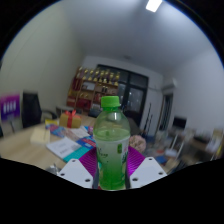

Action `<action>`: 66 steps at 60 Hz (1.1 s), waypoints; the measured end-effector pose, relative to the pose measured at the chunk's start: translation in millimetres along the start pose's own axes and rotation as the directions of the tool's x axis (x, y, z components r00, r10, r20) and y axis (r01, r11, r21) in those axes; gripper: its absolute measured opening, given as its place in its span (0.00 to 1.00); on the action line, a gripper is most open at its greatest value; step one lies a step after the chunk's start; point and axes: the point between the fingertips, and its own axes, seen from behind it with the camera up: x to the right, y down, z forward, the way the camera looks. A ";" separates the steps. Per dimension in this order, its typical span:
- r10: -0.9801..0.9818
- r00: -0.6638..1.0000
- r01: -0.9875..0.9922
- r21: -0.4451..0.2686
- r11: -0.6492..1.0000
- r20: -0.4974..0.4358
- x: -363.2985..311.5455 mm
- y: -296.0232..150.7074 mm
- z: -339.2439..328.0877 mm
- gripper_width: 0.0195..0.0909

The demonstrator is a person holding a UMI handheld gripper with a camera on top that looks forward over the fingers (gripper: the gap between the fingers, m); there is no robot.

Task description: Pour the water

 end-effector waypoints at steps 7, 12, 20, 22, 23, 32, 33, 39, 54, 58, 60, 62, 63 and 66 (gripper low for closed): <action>0.238 0.971 -0.238 0.001 0.971 0.002 4.7 24.7 11.5 0.23; 0.252 0.968 -0.252 -0.025 0.967 0.004 14.8 47.6 13.7 0.23; 0.268 0.963 -0.265 -0.059 0.962 0.042 -5.3 72.4 23.7 0.23; 0.259 0.964 -0.256 -0.062 0.965 0.055 -4.8 80.7 21.0 0.23; 0.251 0.966 -0.247 -0.067 0.967 0.058 -5.8 84.0 21.5 0.23; 0.202 0.978 -0.199 -0.071 0.977 0.045 -6.7 97.7 23.6 0.24; 0.209 0.977 -0.206 -0.070 0.976 0.040 -5.2 97.9 23.5 0.23; 0.235 0.971 -0.233 -0.062 0.971 0.036 -2.7 97.1 21.8 0.25; 0.287 0.957 -0.282 -0.108 0.953 0.040 4.1 93.0 -5.4 0.85; 0.286 0.958 -0.283 -0.095 0.955 0.028 12.5 85.9 -25.3 0.90; 0.278 0.960 -0.275 -0.095 0.957 0.024 14.9 79.3 -32.1 0.89; 0.270 0.962 -0.267 -0.092 0.959 0.026 14.0 79.3 -50.0 0.90; 0.266 0.964 -0.263 -0.094 0.960 0.027 14.1 78.1 -57.3 0.90; 0.259 0.966 -0.255 -0.103 0.961 0.028 15.3 71.9 -72.9 0.90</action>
